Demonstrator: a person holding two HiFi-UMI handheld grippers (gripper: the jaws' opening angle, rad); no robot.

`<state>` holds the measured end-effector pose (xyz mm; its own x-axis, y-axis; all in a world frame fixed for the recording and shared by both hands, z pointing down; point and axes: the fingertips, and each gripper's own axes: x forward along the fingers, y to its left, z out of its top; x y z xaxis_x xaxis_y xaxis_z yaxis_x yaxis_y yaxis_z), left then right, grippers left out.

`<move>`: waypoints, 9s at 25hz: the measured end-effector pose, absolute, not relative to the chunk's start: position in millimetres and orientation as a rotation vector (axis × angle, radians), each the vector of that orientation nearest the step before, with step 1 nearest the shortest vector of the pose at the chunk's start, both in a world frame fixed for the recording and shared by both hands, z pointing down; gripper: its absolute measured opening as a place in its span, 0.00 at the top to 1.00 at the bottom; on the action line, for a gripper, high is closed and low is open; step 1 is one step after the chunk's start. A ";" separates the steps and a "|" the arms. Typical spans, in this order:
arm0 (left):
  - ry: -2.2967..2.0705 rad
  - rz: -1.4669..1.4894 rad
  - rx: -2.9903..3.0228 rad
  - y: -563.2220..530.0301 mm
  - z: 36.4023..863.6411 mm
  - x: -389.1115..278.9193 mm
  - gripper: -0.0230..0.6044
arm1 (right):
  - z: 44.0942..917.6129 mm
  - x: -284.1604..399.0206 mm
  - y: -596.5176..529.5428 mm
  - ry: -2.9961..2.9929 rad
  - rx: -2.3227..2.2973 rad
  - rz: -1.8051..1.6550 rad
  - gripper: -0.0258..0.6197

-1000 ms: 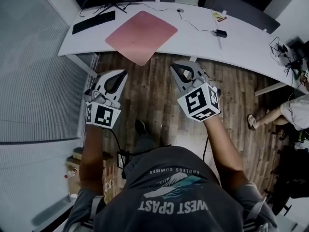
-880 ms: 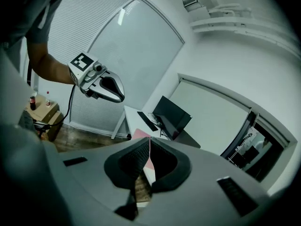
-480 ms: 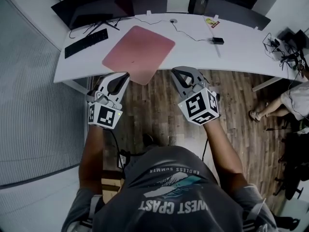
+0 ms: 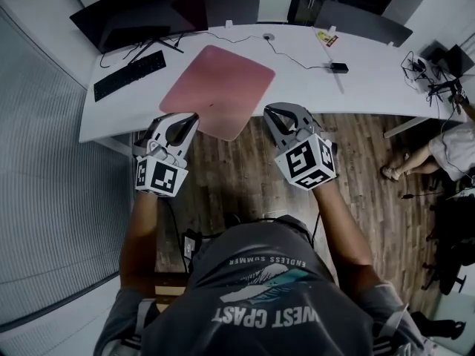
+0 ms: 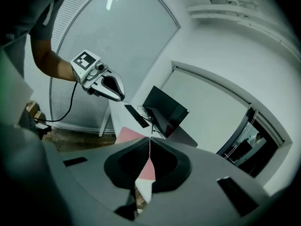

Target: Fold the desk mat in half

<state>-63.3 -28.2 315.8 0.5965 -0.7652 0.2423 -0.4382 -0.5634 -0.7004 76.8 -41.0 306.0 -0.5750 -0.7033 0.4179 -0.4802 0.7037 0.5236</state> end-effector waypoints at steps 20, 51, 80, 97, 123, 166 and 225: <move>1.019 -1.005 -2.258 -90.2 420.5 -133.1 0.92 | 419.7 13.9 -118.5 -2.236 0.592 -0.485 0.90; 0.957 -1.567 -2.095 -132.8 698.0 -133.0 0.39 | 703.5 54.1 -163.4 -1.787 -0.013 -0.920 0.44; 1.285 -1.442 -2.108 -157.7 619.7 -169.9 0.39 | 588.5 8.6 -275.5 -2.080 0.358 -0.801 0.90; 1.431 -1.454 -2.019 -198.7 576.9 -195.6 0.40 | 579.3 -10.4 -334.5 -2.093 0.333 -0.805 0.90; 1.509 -1.482 -1.985 -244.5 567.4 -203.9 0.41 | 622.9 -15.8 -435.4 -2.079 0.317 -0.596 0.89; 1.523 -1.571 -2.032 -241.6 590.9 -213.5 0.41 | 684.9 -43.3 -527.4 -1.955 0.116 -0.353 0.66; 1.972 -0.616 -2.066 8.3 341.4 -260.2 0.93 | 299.5 -93.9 -111.2 -2.696 0.398 -0.429 0.92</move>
